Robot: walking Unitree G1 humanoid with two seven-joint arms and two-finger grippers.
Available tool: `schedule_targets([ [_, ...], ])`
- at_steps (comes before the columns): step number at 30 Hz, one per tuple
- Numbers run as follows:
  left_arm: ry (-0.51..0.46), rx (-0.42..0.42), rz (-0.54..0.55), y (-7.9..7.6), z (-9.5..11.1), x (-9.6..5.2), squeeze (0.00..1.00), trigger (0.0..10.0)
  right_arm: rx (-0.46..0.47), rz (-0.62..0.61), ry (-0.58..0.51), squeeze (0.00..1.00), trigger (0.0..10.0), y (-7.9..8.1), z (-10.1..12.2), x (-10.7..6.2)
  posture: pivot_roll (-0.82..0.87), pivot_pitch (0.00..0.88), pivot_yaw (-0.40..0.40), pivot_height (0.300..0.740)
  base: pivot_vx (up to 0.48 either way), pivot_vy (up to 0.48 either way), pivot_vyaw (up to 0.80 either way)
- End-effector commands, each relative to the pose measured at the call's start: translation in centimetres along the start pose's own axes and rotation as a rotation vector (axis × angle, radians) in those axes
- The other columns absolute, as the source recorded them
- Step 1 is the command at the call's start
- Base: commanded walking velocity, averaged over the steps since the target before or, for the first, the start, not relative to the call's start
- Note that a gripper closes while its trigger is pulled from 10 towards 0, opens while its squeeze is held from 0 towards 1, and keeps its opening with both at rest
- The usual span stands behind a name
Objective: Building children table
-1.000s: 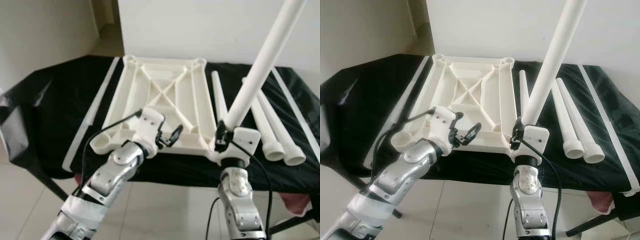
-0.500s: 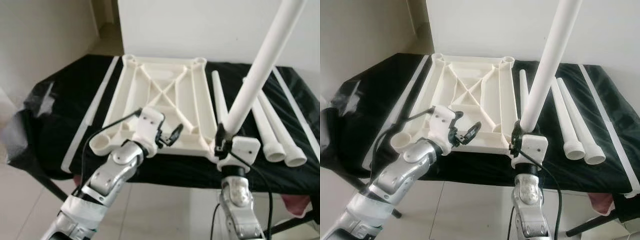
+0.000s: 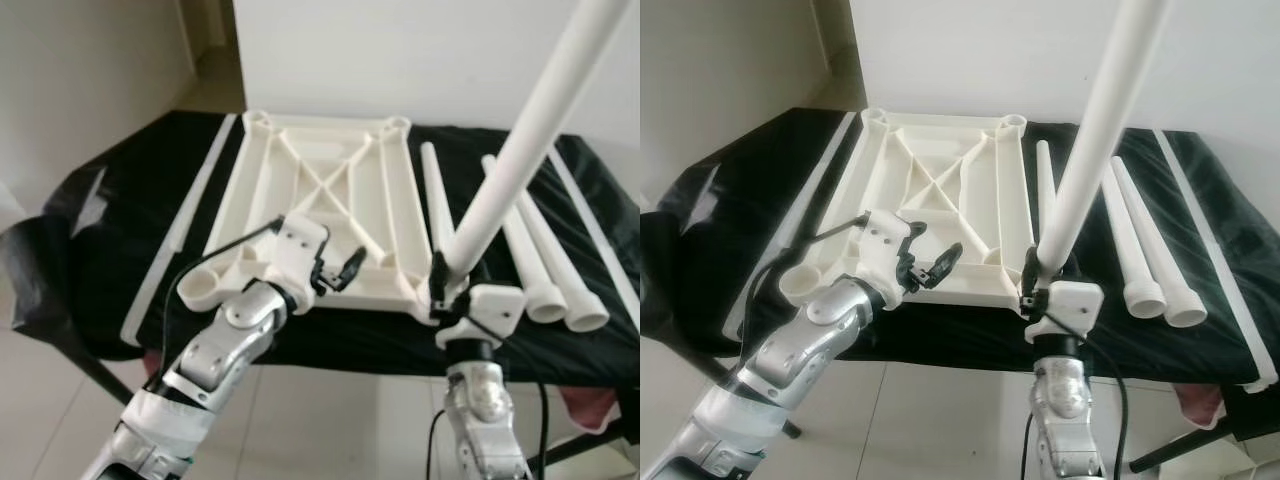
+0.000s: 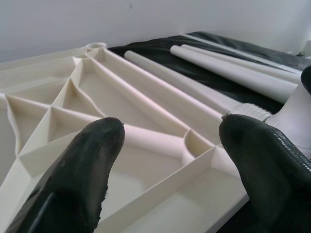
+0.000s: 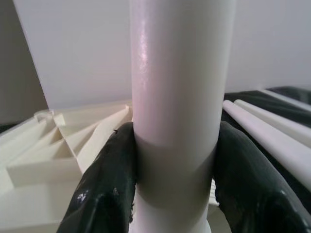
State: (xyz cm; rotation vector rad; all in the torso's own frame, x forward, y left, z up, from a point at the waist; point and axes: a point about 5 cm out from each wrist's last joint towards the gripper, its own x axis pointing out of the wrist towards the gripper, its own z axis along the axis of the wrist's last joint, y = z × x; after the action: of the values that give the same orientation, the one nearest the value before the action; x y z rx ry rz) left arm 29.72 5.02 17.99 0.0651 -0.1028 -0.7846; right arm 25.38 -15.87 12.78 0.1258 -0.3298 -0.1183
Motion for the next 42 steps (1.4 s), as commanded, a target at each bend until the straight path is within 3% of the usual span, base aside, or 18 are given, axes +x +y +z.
schedule_targets([
  [1,0.009,0.006,-0.194,-0.9,0.0,-0.2,0.00,10.0,-0.012,-0.041,0.201,0.00,10.0,-1.4,-3.8,-2.2,0.02,0.042,0.013,0.740,0.000,0.000,0.00],
  [14,0.010,0.008,-0.201,-1.0,0.0,-0.1,0.00,10.0,-0.112,-0.021,0.261,0.00,10.0,-1.7,-4.4,-1.8,0.01,0.035,0.015,0.740,0.000,0.000,0.00],
  [16,0.007,0.006,-0.201,-1.1,0.0,-0.1,0.00,10.0,-0.225,0.036,0.298,0.00,10.0,-1.3,-4.5,-0.7,0.01,0.035,0.015,0.740,0.000,0.000,0.00],
  [28,0.007,0.008,-0.197,-1.0,0.1,-0.2,0.00,10.0,-0.210,0.071,0.325,0.00,10.0,-0.8,-4.8,-0.5,0.02,0.038,0.012,0.740,0.000,0.000,0.00],
  [32,0.009,0.011,-0.194,-0.9,0.1,-0.2,0.00,10.0,-0.162,-0.012,0.345,0.00,10.0,-1.3,-5.0,-0.9,0.02,0.041,0.010,0.740,0.000,0.000,0.00],
  [34,0.007,0.009,-0.193,-0.9,0.1,-0.2,0.00,10.0,-0.164,-0.146,0.330,0.00,10.0,-1.9,-4.6,-1.0,0.02,0.047,0.004,0.740,0.000,0.000,0.00],
  [37,0.007,0.010,-0.192,-0.9,0.1,-0.2,0.00,10.0,-0.188,-0.228,0.302,0.00,10.0,-2.3,-4.3,-1.0,0.02,0.049,0.002,0.740,0.000,0.000,0.00],
  [39,0.006,0.007,-0.189,-0.8,0.1,-0.2,0.00,10.0,-0.146,-0.321,0.283,0.00,10.0,-2.4,-3.9,-1.0,0.02,0.051,0.001,0.740,0.000,0.000,0.00],
  [42,0.002,-0.002,-0.185,-0.9,0.1,-0.1,0.00,10.0,-0.149,-0.325,0.283,0.00,10.0,-2.0,-4.0,-0.8,0.02,0.052,0.004,0.740,0.000,0.000,0.00],
])
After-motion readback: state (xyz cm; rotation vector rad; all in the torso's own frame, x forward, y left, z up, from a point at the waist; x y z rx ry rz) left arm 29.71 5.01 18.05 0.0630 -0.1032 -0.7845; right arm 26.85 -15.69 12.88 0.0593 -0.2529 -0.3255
